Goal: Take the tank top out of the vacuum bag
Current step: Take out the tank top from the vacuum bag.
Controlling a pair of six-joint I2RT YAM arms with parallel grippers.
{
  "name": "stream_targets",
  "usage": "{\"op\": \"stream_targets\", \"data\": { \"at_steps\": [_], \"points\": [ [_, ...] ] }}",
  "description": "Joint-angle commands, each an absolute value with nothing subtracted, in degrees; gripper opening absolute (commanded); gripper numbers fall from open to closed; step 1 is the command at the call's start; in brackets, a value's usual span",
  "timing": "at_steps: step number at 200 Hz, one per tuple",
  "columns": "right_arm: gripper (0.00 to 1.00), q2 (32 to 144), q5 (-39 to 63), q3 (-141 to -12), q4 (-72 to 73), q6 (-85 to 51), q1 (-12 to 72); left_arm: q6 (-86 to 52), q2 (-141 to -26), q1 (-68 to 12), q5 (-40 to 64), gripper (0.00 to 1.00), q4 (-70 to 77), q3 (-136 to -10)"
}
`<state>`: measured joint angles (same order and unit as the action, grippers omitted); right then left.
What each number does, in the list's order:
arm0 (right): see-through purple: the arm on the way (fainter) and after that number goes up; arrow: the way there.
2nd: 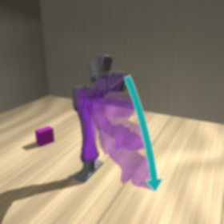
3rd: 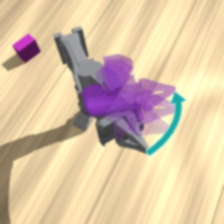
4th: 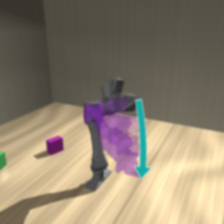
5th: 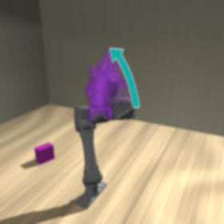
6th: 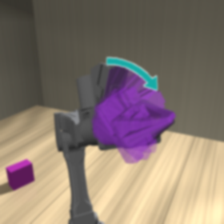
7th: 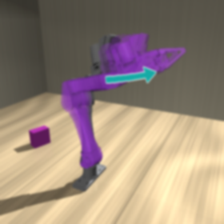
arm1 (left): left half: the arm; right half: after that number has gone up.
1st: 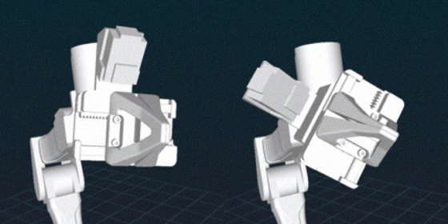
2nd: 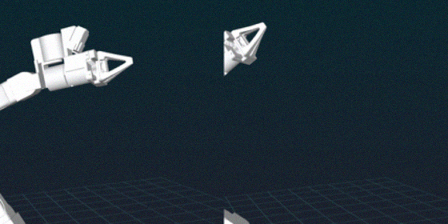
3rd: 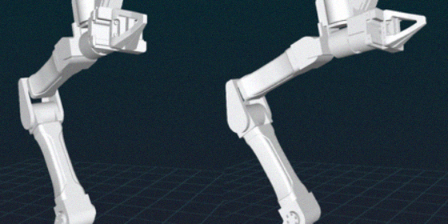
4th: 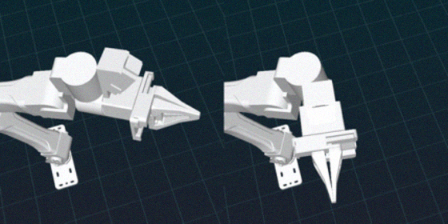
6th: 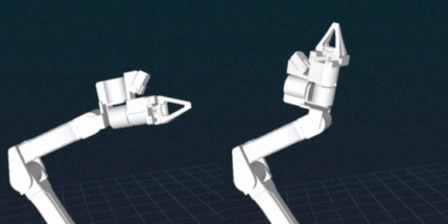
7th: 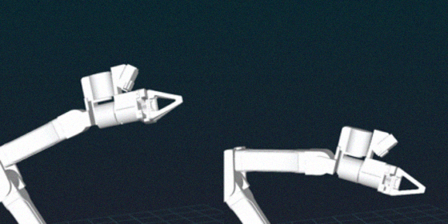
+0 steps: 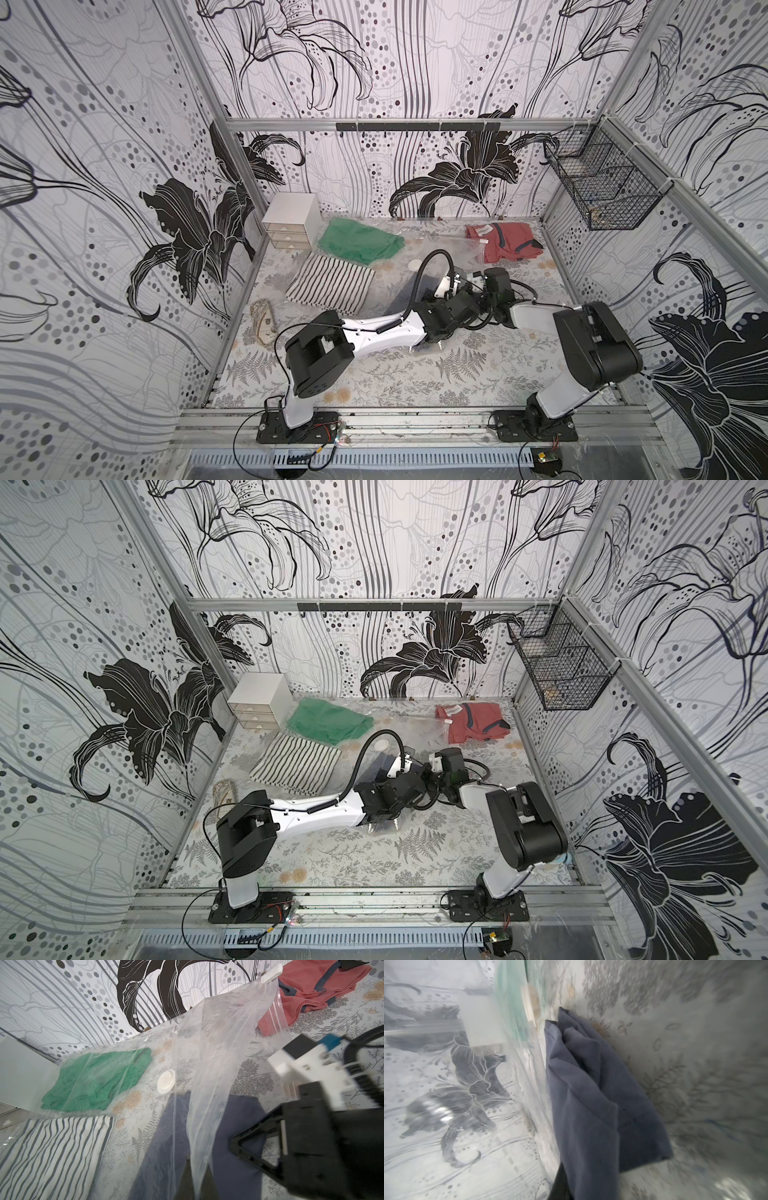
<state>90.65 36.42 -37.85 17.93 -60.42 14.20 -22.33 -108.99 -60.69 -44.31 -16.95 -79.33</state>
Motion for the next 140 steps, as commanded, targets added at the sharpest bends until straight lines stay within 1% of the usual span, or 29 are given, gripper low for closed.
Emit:
{"op": "stream_targets", "data": {
  "at_steps": [1, 28, 80, 108, 140],
  "points": [
    [0.0, 84.21, 34.88, -37.7, 7.99, -54.78, 11.03, -23.56, -108.66, -60.12, -44.44, 0.0, -17.05, -80.27],
    [0.0, 79.98, 34.28, -36.25, 2.17, -51.94, 7.45, -23.6, -108.58, -60.02, -44.4, 0.0, -16.88, -80.16],
    [0.0, 79.56, 34.1, -30.8, 3.81, -52.25, 3.15, -23.4, -108.94, -60.03, -43.89, 0.0, -17.08, -80.44],
    [0.0, 76.84, 33.39, -31.0, 1.23, -50.93, 1.35, -24.03, -109.17, -59.77, -43.94, 0.0, -18.51, -80.77],
    [0.0, 71.79, 32.01, -33.33, -6.84, -46.9, -1.82, -24.7, -109.12, -59.13, -43.59, 0.0, -18.98, -80.6]
  ]
}}
